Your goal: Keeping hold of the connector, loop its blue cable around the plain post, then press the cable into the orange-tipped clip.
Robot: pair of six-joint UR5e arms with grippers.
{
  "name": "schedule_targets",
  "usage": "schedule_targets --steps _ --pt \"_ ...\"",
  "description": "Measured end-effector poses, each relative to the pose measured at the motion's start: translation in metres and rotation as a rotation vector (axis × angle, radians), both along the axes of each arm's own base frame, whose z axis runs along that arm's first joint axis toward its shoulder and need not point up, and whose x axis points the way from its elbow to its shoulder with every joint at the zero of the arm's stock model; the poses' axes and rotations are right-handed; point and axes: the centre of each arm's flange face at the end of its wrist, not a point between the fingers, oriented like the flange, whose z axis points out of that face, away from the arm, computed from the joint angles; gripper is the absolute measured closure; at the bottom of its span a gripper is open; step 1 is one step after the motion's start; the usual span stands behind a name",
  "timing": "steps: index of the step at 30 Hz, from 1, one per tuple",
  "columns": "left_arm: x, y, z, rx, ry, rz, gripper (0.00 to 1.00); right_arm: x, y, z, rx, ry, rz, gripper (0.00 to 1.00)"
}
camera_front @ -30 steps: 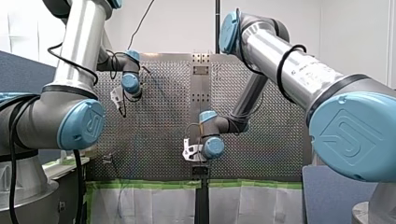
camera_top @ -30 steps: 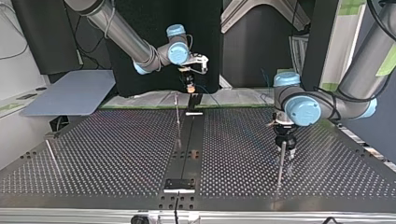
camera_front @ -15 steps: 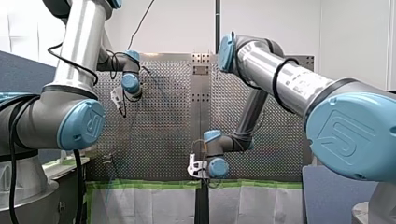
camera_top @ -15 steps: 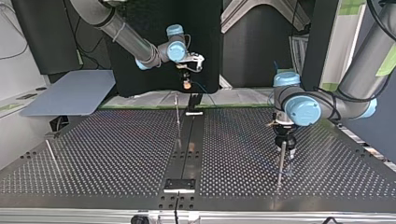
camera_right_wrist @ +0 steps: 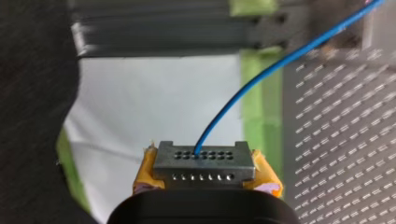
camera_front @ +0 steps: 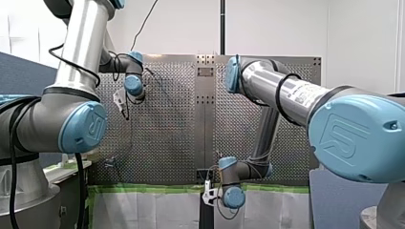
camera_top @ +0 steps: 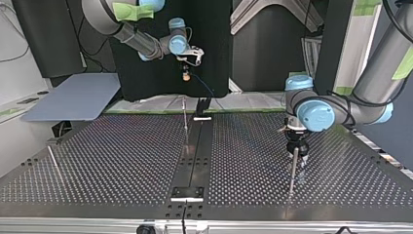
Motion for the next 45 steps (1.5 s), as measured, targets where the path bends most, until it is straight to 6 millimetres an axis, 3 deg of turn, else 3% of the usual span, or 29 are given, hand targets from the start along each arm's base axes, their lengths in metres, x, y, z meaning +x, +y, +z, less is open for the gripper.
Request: schedule_targets --steps 7,11,18,35,45 --pt "0.0 -0.001 0.0 0.0 0.0 -0.002 0.0 -0.044 0.012 -0.041 0.057 0.019 -0.016 1.0" --pt "-0.001 -0.002 0.0 0.0 0.002 -0.004 0.0 -0.063 0.008 -0.042 0.059 0.004 -0.028 1.0" --pt "-0.001 -0.004 0.0 0.0 0.004 -0.006 0.0 -0.075 0.001 -0.015 0.022 -0.036 -0.051 1.0" --pt "-0.003 -0.005 -0.001 0.001 0.014 -0.005 0.0 -0.101 0.047 0.046 0.153 0.02 -0.064 1.0" --pt "-0.004 -0.009 -0.001 -0.001 0.014 -0.011 0.0 -0.092 0.03 0.091 0.067 -0.021 -0.053 1.0"
